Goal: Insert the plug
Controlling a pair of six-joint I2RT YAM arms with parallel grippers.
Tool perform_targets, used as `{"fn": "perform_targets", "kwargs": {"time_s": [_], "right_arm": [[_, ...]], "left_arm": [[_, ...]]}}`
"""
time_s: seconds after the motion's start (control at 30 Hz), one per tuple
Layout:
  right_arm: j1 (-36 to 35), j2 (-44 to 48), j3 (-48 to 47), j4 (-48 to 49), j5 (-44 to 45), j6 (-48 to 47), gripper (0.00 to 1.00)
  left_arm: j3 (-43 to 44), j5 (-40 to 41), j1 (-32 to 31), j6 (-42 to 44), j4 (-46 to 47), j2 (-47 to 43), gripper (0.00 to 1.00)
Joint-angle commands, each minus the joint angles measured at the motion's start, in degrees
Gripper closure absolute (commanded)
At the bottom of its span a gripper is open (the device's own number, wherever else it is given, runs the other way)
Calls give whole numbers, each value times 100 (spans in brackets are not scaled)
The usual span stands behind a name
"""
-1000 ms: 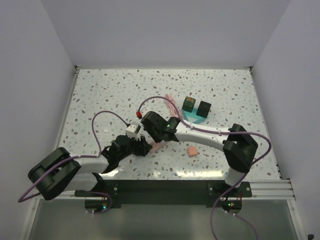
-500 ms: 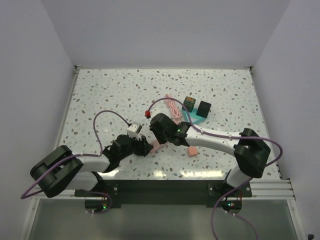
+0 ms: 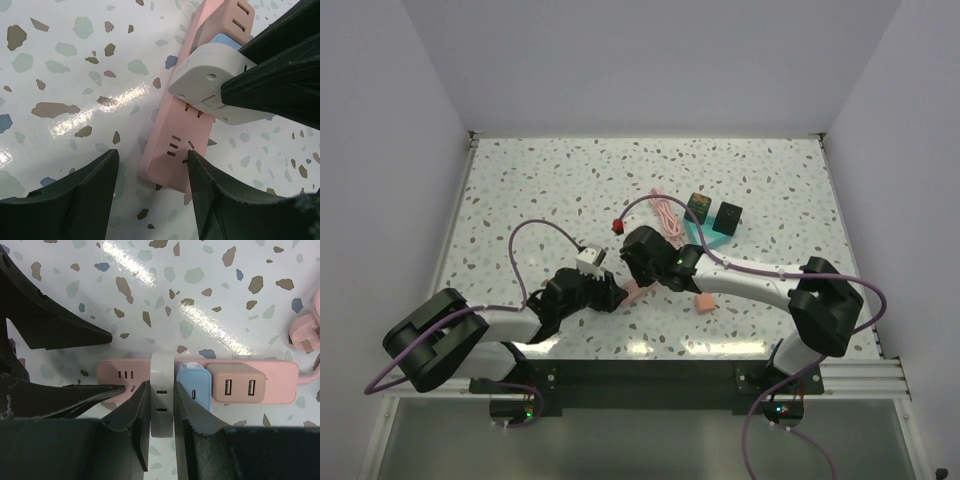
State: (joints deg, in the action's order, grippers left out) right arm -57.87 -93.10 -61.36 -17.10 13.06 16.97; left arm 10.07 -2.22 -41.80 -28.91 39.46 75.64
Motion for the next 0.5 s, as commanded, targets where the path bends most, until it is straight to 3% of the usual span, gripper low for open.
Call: {"fn": "perform_targets", "kwargs": {"time_s": [0.0, 0.47], "right_arm": [[-14, -516, 555, -610, -541, 289, 100], [-14, -314, 1241, -83, -717, 746, 100]], "left_arm": [[74, 99, -21, 219, -343, 171, 38], [127, 55, -21, 245, -334, 329, 42]]}}
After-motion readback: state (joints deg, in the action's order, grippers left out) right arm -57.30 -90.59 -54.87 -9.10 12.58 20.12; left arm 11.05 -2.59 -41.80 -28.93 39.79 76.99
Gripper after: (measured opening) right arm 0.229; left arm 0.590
